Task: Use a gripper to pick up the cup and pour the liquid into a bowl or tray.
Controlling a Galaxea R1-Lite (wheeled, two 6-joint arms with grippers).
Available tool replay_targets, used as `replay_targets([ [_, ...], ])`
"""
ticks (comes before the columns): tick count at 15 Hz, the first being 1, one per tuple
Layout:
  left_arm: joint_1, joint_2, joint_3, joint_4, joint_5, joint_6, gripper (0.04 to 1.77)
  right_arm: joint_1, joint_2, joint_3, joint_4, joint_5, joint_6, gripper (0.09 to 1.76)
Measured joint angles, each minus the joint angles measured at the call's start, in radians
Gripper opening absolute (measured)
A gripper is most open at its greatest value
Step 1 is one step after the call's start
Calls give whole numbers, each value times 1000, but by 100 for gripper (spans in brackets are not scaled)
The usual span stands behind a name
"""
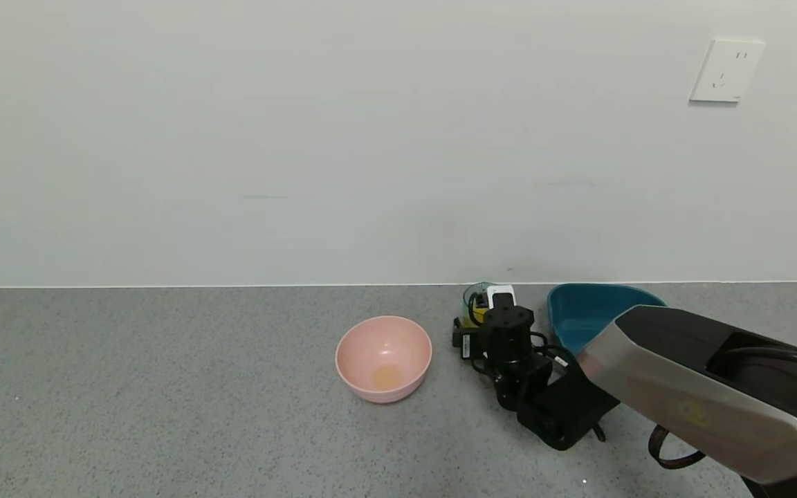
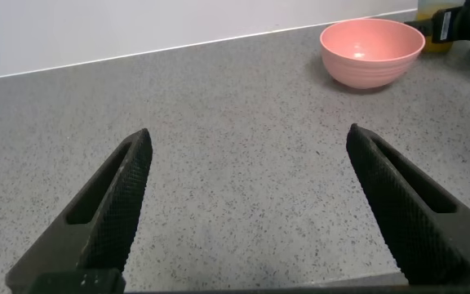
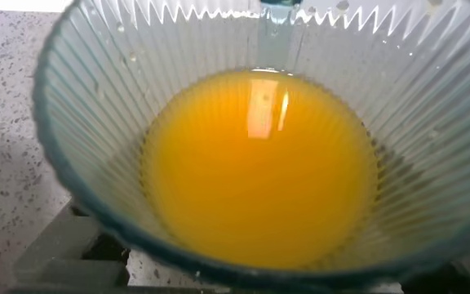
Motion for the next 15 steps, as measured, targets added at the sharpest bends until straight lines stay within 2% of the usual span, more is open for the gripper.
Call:
replay_targets([
  [8,0,0,0,0,0,0,172,-5,5,-1,-1,5,1,171],
  [9,0,0,0,0,0,0,172,-6,5,-1,-2,5,1,163],
  [10,0,0,0,0,0,0,172,-8,5,0,-1,6,1,145],
  [11,0,0,0,0,0,0,172,-9,5,0,0,7,1,138],
  [15,0,0,0,0,0,0,172,-8,4,2,-1,8,1,136],
])
